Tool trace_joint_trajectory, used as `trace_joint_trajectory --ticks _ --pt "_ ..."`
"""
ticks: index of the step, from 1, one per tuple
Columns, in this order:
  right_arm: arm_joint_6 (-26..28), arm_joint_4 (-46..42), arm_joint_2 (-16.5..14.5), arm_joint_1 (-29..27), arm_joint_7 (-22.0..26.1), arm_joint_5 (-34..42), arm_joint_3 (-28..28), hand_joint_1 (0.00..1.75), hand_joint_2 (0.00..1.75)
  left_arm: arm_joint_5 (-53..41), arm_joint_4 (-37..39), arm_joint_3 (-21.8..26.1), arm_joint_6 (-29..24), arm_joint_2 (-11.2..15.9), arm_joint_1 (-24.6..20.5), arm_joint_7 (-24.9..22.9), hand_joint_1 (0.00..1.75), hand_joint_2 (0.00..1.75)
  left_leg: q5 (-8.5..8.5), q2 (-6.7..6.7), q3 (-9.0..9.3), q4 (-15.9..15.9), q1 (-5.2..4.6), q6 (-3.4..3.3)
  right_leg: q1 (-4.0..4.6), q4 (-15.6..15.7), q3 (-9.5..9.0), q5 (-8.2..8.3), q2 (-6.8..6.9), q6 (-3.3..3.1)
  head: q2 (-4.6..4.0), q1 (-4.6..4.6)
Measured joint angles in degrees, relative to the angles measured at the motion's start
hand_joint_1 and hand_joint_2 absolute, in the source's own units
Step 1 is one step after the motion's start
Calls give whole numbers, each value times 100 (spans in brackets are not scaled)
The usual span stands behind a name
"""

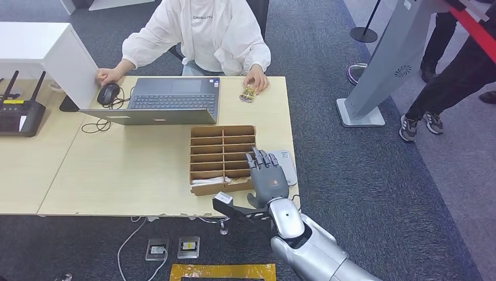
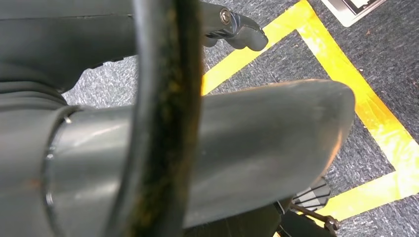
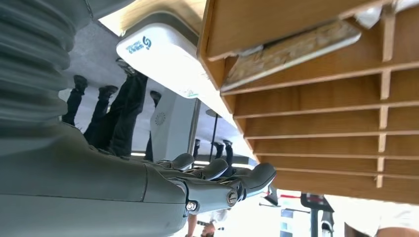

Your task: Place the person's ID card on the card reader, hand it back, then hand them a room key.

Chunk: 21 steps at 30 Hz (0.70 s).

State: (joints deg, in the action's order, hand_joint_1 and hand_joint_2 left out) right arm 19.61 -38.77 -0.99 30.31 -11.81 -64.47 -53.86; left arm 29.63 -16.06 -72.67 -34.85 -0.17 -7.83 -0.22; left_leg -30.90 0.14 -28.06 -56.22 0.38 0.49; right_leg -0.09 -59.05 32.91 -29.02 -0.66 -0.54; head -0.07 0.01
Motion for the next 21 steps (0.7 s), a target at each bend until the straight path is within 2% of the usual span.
trace_joint_trajectory --ticks 11,21 --pt "130 -531 86 -150 -26 -301 116 0 175 -61 0 0 22 2 -4 0 0 0 0 -1 0 0 0 0 0 0 0 0 -1 0 0 0" --pt "102 -1044 35 -293 302 -320 92 0 175 0 0 3 -6 23 2 13 0 0 0 -1 0 0 0 0 0 -1 -1 0 -1 0 0 0"
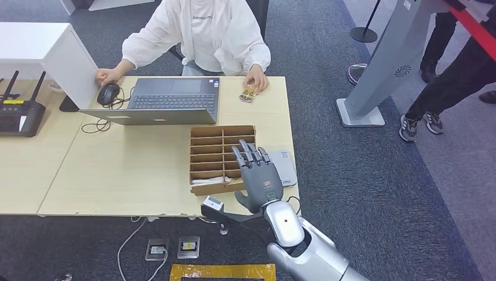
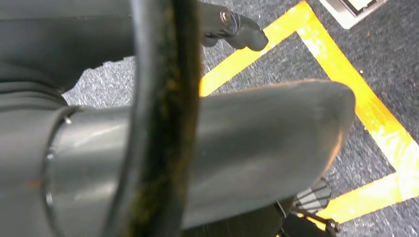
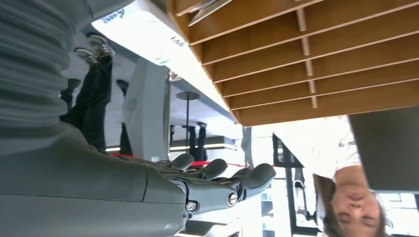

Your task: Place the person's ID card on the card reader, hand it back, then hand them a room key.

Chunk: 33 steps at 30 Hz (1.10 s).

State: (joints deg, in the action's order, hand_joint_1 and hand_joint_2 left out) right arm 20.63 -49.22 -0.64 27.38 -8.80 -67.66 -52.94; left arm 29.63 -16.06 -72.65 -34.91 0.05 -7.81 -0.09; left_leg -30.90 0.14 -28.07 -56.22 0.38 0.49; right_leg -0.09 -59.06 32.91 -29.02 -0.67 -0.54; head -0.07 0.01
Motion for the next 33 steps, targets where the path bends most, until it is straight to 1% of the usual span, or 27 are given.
trace_joint_trajectory --ticks 8,14,18,24,29,33 --pt "3 28 -245 -66 334 343 -68 0 175 38 0 2 -2 10 7 11 0 0 0 0 -1 0 0 0 0 0 0 0 0 0 0 -1" --pt "63 397 -412 -31 467 696 -141 0 175 52 0 3 -81 -1 11 11 0 0 0 0 -1 0 -1 0 0 0 0 0 1 0 1 -1" --pt "106 714 -475 41 455 828 -152 0 175 63 0 6 -137 -33 15 11 0 0 0 1 -1 0 -1 0 0 0 0 0 1 0 0 -1" --pt "166 1116 -481 201 361 935 -150 0 175 63 0 6 -141 -38 16 11 0 0 0 1 -1 0 -1 0 0 1 1 0 1 0 0 -2" --pt "273 1291 -475 267 288 967 -145 0 175 58 0 6 -134 -38 15 11 0 0 0 0 -1 0 -1 0 0 1 2 0 0 0 0 -1" --pt "352 1397 -464 317 259 974 -142 3 175 52 0 6 -125 -38 14 11 0 0 0 0 -1 0 -1 0 0 1 2 0 0 0 0 -1"
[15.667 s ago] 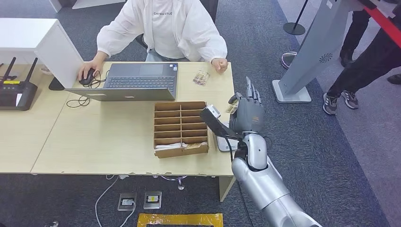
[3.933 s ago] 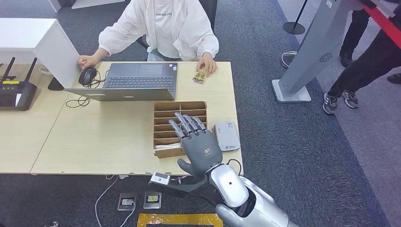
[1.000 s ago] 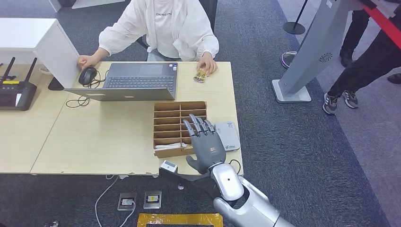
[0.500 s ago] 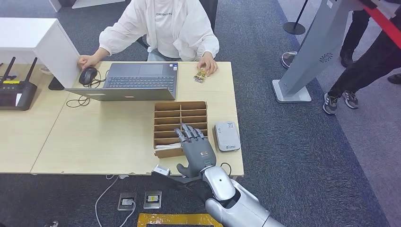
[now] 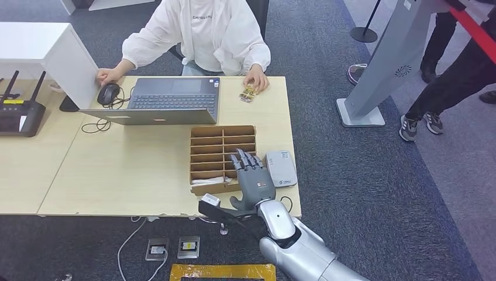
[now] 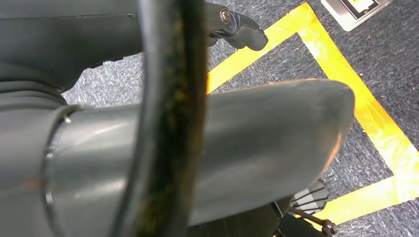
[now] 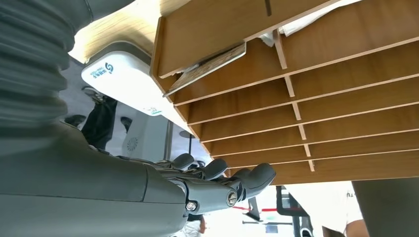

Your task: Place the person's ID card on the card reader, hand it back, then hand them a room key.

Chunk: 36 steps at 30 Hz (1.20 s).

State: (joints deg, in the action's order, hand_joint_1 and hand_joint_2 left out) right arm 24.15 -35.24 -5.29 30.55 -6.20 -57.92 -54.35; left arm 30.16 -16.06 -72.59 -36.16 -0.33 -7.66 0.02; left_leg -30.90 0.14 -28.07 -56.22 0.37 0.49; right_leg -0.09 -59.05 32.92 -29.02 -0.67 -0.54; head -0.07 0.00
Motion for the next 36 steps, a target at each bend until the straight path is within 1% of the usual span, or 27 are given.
trace_joint_trajectory --ticks 2,3,5,6,7,9,10,16,23,24,28,36 --pt "37 33 1 14 -9 0 2 7 175 -3 0 0 3 0 0 0 0 0 0 0 0 0 0 0 0 0 0 0 0 0 0 -1" --pt "52 45 2 21 -10 0 3 12 175 -3 0 0 4 0 -1 0 0 0 0 0 1 0 0 0 0 0 0 0 0 0 0 -1" --pt "87 69 2 31 -10 0 4 35 175 -4 0 0 6 0 -1 0 0 0 0 0 1 0 0 0 0 0 0 0 0 0 0 -1" --pt "109 83 2 33 -8 0 4 59 175 -4 0 0 6 0 -1 0 0 0 0 0 1 0 0 0 0 0 0 0 0 0 0 -1" --pt "130 97 2 35 -3 0 4 90 175 -4 0 0 6 0 -1 0 0 0 0 0 0 0 0 0 0 0 0 0 0 0 0 -1" --pt "171 124 2 42 12 -1 6 142 175 -4 0 0 5 0 -1 0 0 0 0 0 0 0 0 0 0 0 0 0 0 0 0 0" --pt "184 137 2 47 20 -1 8 156 175 -6 0 0 6 0 -1 -1 0 0 0 0 0 0 0 0 0 0 0 0 0 0 0 0" --pt "213 232 2 64 40 -2 27 163 175 -20 0 0 13 0 -2 -2 0 0 0 0 1 0 0 0 0 0 0 0 0 0 0 0" --pt "241 312 2 85 48 -2 39 158 175 -34 0 0 16 0 -3 -2 0 0 0 0 1 0 0 0 0 0 0 0 0 0 0 0" --pt "244 317 1 87 48 -2 40 160 175 -35 0 0 16 0 -3 -2 0 0 0 0 1 0 0 0 0 0 0 0 0 0 0 0" --pt "245 350 0 90 63 -2 41 175 175 -37 0 0 16 0 -4 -2 0 0 0 0 1 0 0 0 0 0 0 0 0 0 1 0" --pt "239 383 -4 90 131 31 41 175 175 -37 0 0 14 0 -4 -2 0 0 0 0 1 0 0 0 0 0 -1 0 0 0 0 0"
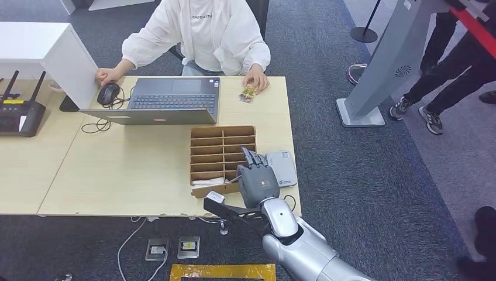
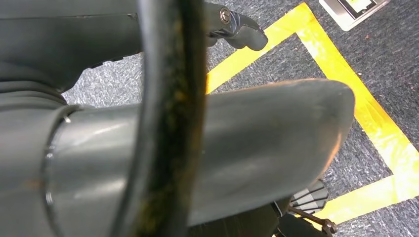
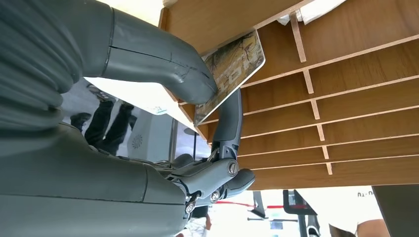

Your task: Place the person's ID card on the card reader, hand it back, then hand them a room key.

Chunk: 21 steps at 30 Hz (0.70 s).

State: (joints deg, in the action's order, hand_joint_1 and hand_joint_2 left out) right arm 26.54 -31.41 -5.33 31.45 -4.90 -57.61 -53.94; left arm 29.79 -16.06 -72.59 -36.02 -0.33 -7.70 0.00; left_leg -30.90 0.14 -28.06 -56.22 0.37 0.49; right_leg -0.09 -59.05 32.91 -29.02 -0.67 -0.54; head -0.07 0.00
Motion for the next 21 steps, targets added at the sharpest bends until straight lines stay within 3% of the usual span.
trace_joint_trajectory --ticks 6,13,21 --pt "102 20 -2 1 9 18 2 175 175 2 0 0 -10 0 1 0 0 0 0 0 0 0 0 0 0 0 0 0 0 0 0 0" --pt "1163 -73 8 54 -144 85 185 175 175 48 0 0 -80 0 21 0 0 0 0 0 0 0 0 0 0 -1 -1 0 0 0 1 -1" --pt "1363 -1334 108 -98 -228 -834 933 175 175 92 2 0 -104 0 61 0 0 0 0 0 1 0 0 0 0 0 0 0 0 0 0 1"
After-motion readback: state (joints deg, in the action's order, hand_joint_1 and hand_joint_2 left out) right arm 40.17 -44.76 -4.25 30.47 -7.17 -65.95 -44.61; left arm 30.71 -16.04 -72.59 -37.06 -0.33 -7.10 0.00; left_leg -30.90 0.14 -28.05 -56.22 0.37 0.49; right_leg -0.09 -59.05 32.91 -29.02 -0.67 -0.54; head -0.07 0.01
